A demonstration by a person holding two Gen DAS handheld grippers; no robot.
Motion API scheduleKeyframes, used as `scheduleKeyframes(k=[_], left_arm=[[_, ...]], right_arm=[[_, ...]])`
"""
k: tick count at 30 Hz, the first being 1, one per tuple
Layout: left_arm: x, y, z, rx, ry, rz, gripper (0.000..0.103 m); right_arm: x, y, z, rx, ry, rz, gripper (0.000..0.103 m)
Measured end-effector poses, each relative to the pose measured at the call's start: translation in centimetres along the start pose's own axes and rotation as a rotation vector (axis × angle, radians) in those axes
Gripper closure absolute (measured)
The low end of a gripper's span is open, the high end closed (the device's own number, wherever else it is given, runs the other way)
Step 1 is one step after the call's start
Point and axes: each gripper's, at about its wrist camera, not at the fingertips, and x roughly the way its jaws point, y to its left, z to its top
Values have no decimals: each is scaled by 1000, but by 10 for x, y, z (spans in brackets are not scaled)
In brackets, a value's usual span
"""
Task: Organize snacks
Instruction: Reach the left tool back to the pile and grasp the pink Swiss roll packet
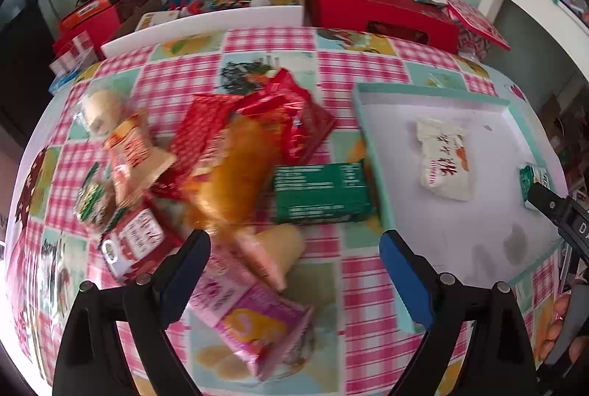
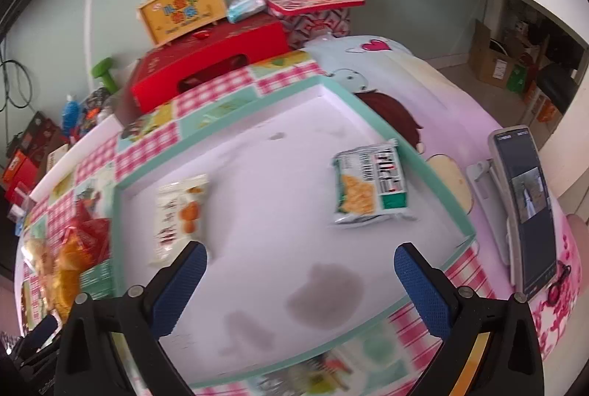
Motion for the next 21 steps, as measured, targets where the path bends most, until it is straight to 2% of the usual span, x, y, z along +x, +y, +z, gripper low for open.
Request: scheduleKeyframes(k=[7, 13, 18, 21], left_arm=[[-20, 40, 5, -75, -49, -6, 10], [-13, 66, 0, -126, -10, 24, 10], [-3, 84, -11, -167, 41, 53, 10], [3, 92, -20, -187, 71, 58, 10]], right_arm=[[-17, 41, -13, -74, -21, 64, 0], [-21, 90, -36, -209, 9, 128, 0], [-16, 130, -61, -314, 69, 223, 0], [-13, 147, -74, -363, 90, 240, 0]])
